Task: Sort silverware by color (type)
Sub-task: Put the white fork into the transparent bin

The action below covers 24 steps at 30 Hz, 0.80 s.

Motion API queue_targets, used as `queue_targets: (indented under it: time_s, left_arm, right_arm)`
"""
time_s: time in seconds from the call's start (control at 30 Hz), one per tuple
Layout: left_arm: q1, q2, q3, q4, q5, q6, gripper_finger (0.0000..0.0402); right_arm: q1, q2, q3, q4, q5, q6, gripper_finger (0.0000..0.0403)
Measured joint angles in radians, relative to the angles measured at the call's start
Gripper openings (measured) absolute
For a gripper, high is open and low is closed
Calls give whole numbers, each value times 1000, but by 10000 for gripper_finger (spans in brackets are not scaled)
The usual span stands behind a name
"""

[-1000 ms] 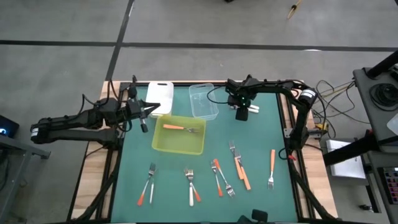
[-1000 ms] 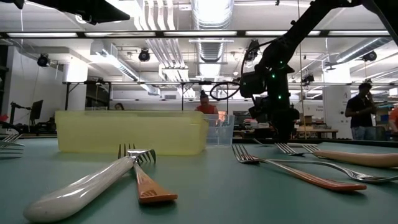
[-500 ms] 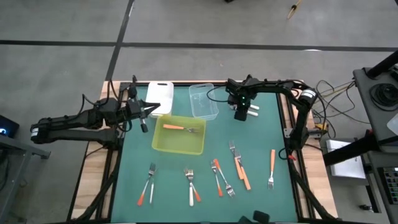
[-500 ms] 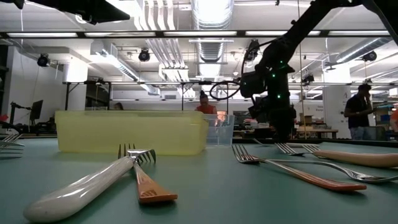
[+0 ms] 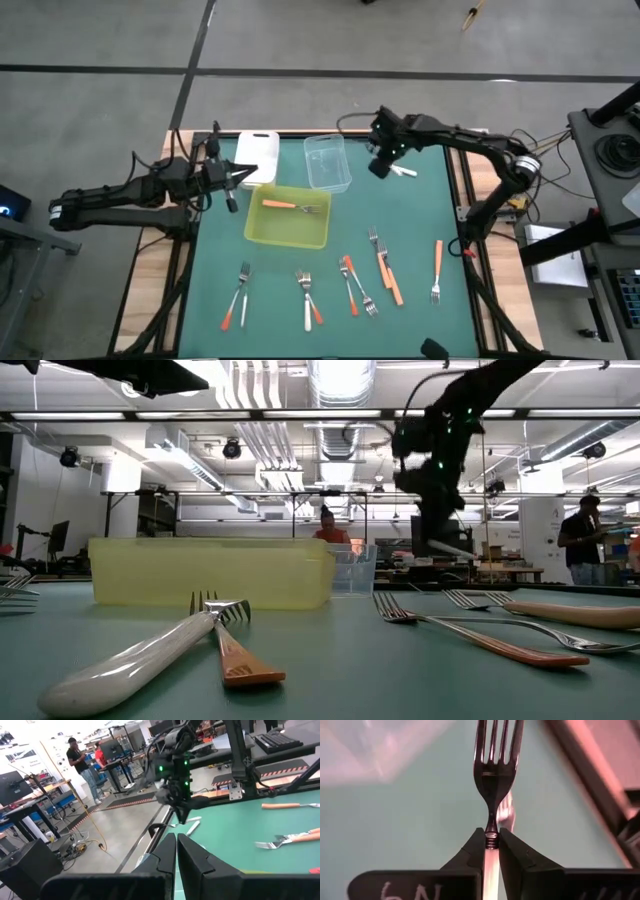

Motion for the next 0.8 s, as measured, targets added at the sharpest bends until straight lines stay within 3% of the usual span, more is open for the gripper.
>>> queue_targets:
  time_s: [0.27,0.43,0.6,0.8]
  left_arm:
    - [0,1,0,26,0,0,0]
    - [0,1,0,26,0,0,0]
    - [0,1,0,25,0,0,0]
    - [0,-1,0,6,0,-1,0]
  right_arm:
    - [19,-92,30,369,-3,360,20]
    - [43,-53,104,507,-43,440,20]
    - [86,51,234,487,-48,463,20]
    - [93,194,426,283,-48,585,20]
